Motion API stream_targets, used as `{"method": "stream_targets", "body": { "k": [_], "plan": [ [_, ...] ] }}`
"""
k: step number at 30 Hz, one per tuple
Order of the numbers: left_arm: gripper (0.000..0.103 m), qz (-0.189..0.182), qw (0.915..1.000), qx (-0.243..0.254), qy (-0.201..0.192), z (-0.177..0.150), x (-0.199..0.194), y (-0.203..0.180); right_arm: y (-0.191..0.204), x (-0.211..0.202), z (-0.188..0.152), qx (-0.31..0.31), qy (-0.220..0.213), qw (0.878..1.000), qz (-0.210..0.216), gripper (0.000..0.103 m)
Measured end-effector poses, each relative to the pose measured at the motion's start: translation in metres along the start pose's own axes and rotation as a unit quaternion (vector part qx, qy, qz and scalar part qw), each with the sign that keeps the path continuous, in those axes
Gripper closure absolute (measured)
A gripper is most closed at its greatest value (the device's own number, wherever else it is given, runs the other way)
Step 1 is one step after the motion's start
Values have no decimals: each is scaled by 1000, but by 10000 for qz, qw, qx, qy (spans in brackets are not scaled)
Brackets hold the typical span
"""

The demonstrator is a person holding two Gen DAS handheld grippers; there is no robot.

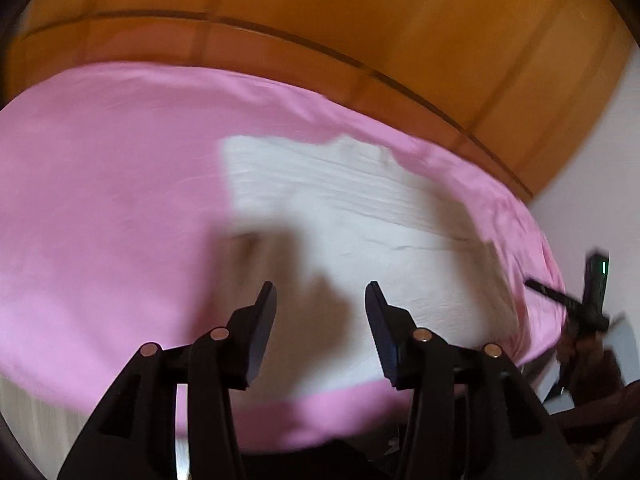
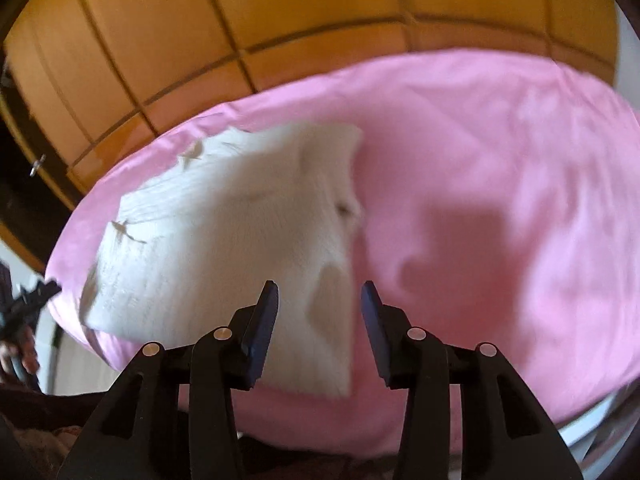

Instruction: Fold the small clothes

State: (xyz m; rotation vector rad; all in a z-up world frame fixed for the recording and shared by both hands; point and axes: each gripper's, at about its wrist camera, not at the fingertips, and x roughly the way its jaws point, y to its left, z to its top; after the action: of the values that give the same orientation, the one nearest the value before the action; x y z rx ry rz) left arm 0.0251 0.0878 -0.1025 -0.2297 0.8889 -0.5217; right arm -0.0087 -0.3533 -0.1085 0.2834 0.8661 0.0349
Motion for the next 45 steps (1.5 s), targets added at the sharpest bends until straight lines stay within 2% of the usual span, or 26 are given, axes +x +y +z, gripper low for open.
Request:
{"method": "stream_targets", "body": {
  "k": [2,3,6,8,9,10,11,12,13,17,19,22,25,26,29,30,32,34,35,36,37,40,41,42,44,45],
  "plan": [
    [55,-124,9990,350,236,9,31,-17,27,21,11,-380,33,9991,169,61],
    [49,-126,9979,482,415,13,50,-24,38,31,13,-514,93,9984,205,61],
    [49,-160,9950,620,770,21,93,-32,65,73,19,-811,399,9958,130,61],
    [53,-144,9927,706,964,23,114,-33,71,95,21,-861,544,9948,29,61],
    [71,-96,9920,791,974,22,117,-34,72,107,21,-864,652,9941,-40,66],
    [84,-2,9913,882,973,18,120,-34,73,116,19,-911,709,9933,-40,78],
    [98,36,9912,917,953,16,121,-35,75,118,17,-976,709,9927,-23,83],
    [99,1,9921,893,877,16,119,-35,78,118,17,-1030,690,9923,-37,94],
    [99,48,9928,944,738,15,113,-37,80,117,16,-1072,670,9920,-45,98],
    [100,75,9952,969,148,21,83,-46,83,91,22,-1065,329,9938,-32,99],
    [99,117,9955,922,-189,32,69,-48,87,72,31,-1067,2,9943,40,99],
    [99,269,9953,900,-229,44,78,-47,90,70,41,-1141,-183,9933,-49,99],
    [99,555,9944,877,172,45,113,-42,80,101,42,-1061,70,9941,-229,99],
    [98,608,9934,839,488,42,129,-38,77,114,40,-998,219,9944,-279,99],
    [89,675,9933,787,512,36,134,-37,72,127,33,-809,327,9959,-221,99],
    [79,597,9940,760,511,36,130,-36,71,125,33,-753,295,9966,-172,99],
    [63,550,9952,685,428,36,121,-34,66,118,32,-626,278,9977,-7,92],
    [61,634,9953,665,321,37,108,-33,61,110,33,-553,250,9981,94,76],
    [54,634,9955,657,253,38,102,-32,59,104,33,-517,206,9984,129,68],
    [45,645,9959,623,92,39,91,-29,56,96,34,-481,122,9986,168,51],
    [42,682,9958,613,11,40,88,-29,55,90,35,-480,40,9987,148,48],
    [35,928,9938,607,-120,40,72,-17,41,69,38,-539,-120,9984,-86,48],
    [27,1006,9930,599,-145,40,70,-13,35,66,39,-530,-127,9984,-156,48],
    [24,1065,9925,571,-156,40,67,-6,27,64,39,-535,-120,9981,-289,48],
    [23,1159,9922,456,-85,41,67,9,12,65,38,-495,-63,9972,-557,48],
    [22,1120,9929,406,-34,41,67,15,7,68,38,-441,-23,9975,-549,48]
  ]
}}
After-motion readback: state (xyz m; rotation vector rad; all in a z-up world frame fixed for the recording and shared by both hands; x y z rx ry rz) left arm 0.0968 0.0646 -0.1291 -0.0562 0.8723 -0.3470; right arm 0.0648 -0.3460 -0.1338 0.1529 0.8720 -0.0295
